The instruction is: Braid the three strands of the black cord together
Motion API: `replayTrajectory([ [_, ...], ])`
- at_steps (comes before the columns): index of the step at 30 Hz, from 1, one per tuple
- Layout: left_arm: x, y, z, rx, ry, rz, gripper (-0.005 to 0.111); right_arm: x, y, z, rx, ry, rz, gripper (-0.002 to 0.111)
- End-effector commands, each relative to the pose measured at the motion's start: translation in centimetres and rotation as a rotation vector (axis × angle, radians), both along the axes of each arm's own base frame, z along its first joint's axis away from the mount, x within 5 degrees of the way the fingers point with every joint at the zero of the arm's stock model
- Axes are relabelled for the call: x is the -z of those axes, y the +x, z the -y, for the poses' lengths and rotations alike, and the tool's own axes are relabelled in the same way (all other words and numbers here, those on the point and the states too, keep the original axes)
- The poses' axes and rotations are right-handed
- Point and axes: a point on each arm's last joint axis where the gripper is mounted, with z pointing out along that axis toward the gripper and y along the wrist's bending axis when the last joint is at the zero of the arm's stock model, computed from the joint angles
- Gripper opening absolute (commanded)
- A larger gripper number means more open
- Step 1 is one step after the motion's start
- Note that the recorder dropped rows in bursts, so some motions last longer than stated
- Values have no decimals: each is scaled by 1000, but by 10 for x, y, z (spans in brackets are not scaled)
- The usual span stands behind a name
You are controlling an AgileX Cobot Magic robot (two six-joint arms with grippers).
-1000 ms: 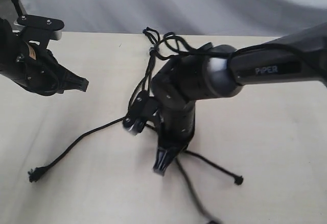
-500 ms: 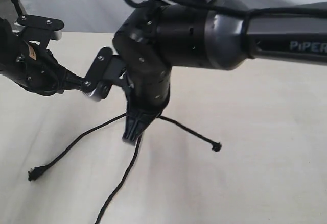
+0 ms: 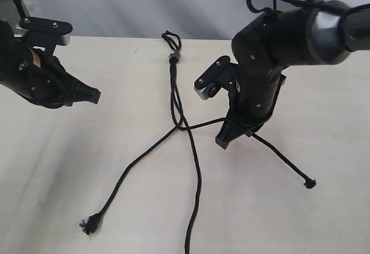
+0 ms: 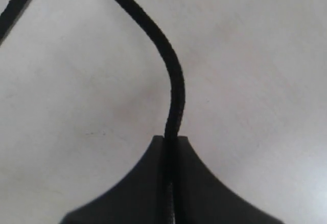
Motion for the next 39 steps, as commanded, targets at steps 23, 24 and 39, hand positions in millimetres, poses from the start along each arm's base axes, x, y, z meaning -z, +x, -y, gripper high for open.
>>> replayTrajectory([
  [23,22,-86,201,624,-105,-98,54,-144,-17,152,557,-106,318,99],
  [24,32,-82,208,617,-95,-124,54,-142,-17,161,598,-86,304,99],
  [39,71,-69,229,659,131,-298,0,-136,-9,158,567,34,312,99],
])
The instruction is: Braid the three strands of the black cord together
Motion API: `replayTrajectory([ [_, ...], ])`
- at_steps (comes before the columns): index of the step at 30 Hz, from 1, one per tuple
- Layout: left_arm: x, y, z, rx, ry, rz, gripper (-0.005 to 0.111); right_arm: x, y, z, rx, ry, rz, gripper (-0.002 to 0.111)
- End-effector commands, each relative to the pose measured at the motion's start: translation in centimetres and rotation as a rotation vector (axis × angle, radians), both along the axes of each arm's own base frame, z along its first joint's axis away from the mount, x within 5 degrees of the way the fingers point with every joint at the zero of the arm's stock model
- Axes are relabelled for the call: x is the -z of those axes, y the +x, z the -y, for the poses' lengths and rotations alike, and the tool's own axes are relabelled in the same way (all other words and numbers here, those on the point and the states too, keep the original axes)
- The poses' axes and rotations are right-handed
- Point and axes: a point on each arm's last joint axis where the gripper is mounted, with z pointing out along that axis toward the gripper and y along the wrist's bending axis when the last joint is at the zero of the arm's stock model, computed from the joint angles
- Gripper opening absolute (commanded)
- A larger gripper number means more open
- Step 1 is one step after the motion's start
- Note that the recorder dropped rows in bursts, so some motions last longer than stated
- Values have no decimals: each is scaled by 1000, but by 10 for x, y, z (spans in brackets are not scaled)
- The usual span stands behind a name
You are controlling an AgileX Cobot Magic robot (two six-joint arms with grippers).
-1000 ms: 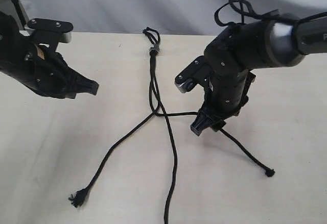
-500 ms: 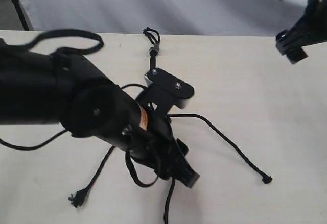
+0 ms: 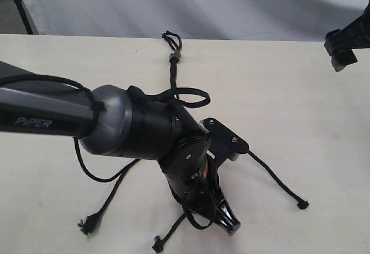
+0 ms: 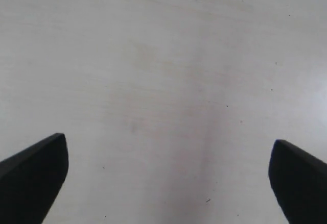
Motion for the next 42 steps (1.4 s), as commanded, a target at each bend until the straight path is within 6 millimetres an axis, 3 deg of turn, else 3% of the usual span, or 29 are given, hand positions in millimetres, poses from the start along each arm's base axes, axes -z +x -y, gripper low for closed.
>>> replayTrajectory([
  [1,-20,-2,-9,41,67,12,0,0,1,0,-7,15,5,99],
  [5,-60,20,-38,-3,69,129,0,0,1,-2,-22,39,-2,99],
  [9,-67,43,-80,-81,148,150,0,1,0,-3,-29,51,-6,99],
  [14,-36,67,-129,-133,203,151,0,1,0,-4,-29,53,-6,99],
  [19,2,66,-149,-126,165,155,0,1,1,-4,-30,56,-2,99],
  [22,18,55,-149,-149,158,93,0,0,2,-4,-33,56,9,99],
  [25,24,34,-135,-202,131,-26,0,1,4,-4,-38,57,22,99],
  [29,25,-3,-90,-47,80,-137,0,0,5,-5,-45,58,42,99],
  [34,14,-41,-36,225,49,-85,0,6,7,-5,-41,58,15,99],
  [37,-6,-36,-30,211,-24,-5,0,9,8,-4,-37,57,-5,99],
  [42,-45,-7,-59,75,-109,92,0,12,8,-4,-49,50,-26,99],
])
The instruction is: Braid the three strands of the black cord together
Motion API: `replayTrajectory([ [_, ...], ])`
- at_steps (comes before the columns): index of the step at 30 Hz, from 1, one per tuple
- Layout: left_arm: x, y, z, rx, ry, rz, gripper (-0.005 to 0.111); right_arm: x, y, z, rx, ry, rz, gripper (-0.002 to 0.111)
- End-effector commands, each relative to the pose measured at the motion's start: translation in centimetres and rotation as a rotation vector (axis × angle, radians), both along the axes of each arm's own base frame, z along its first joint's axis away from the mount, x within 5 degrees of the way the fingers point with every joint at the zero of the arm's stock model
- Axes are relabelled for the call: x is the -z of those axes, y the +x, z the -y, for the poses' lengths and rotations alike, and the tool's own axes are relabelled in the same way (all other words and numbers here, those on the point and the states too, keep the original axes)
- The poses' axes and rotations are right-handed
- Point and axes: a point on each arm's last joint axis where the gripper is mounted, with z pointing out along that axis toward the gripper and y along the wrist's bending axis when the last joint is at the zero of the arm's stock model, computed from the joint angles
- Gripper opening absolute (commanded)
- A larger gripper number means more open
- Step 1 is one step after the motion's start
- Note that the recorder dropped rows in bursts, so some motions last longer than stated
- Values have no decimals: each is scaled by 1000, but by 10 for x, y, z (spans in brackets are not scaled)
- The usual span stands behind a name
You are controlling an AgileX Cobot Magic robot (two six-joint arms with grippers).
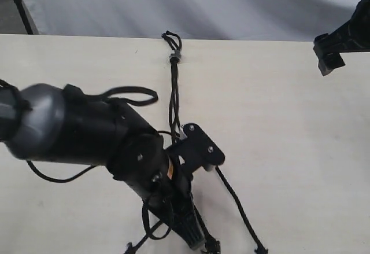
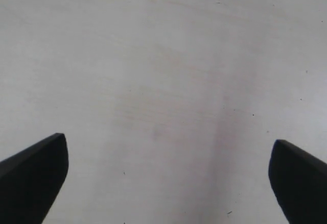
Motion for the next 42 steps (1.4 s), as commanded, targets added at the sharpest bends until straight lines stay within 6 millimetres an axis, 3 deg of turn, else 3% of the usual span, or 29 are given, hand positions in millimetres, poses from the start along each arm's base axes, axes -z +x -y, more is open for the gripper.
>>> replayTrajectory([
  [1,-33,21,-29,-129,-68,41,0,1,1,2,-9,-4,-10,99],
  [5,-46,43,-66,-253,-67,45,0,1,1,2,-9,-4,-10,99],
  [11,-36,57,-104,-359,-25,33,0,1,1,2,-9,-4,-10,99],
  [14,-25,57,-116,-398,-24,41,0,1,1,1,-9,-1,-10,99],
  [21,-1,55,-122,-419,-9,33,2,1,0,0,-9,13,-13,99],
  [23,4,55,-122,-425,-2,14,11,1,0,0,-7,20,-13,99],
  [29,8,55,-121,-436,-3,-1,53,2,0,-2,-6,39,-14,99],
  [32,7,57,-120,-445,-16,7,61,3,0,-8,-2,114,-11,99],
  [37,-12,68,-127,-477,-60,72,54,3,-3,-35,-155,308,-66,99],
  [40,-31,70,-139,-516,-91,118,27,3,-9,-62,-276,394,-114,99],
  [42,-45,70,-150,-545,-117,165,0,3,-15,-84,-359,397,-150,99],
])
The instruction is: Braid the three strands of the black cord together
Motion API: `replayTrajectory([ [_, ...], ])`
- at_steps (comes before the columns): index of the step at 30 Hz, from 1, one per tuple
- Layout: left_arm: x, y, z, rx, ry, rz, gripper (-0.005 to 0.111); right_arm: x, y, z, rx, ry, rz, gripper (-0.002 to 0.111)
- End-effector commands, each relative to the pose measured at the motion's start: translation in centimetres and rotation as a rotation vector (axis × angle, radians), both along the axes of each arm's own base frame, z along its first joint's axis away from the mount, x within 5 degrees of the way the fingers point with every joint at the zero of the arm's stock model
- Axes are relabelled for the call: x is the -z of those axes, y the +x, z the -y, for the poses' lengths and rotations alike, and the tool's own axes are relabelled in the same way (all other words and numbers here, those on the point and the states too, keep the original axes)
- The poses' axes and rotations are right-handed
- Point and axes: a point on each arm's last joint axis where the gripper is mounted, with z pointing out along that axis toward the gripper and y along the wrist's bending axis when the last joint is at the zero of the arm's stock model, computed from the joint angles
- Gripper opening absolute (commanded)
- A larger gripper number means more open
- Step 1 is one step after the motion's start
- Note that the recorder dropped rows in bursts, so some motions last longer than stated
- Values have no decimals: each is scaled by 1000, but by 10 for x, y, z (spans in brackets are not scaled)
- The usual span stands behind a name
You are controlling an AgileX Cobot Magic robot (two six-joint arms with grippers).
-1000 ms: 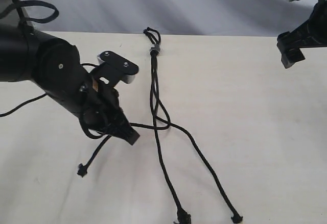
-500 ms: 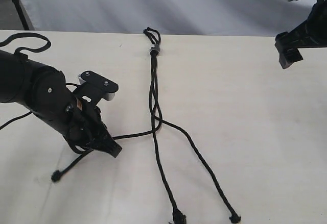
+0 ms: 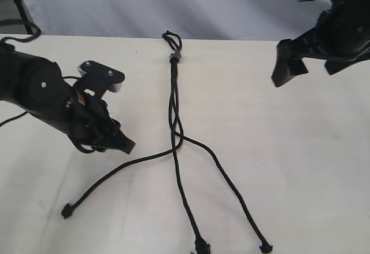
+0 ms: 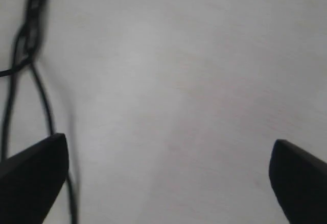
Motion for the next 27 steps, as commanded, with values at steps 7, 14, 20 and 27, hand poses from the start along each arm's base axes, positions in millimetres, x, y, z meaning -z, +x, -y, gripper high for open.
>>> replayTrajectory([
  [7,-70,-2,-41,-152,-97,254,1,17,-51,-130,-447,51,-74,99],
  [14,-76,-9,-52,-190,-105,302,1,73,-90,-180,-555,22,-72,99],
  [20,-75,-10,-52,-188,-103,289,1,119,-99,-202,-575,-52,-161,99],
  [27,-74,-10,-52,-187,-101,282,1,161,-93,-205,-553,-196,-178,99],
])
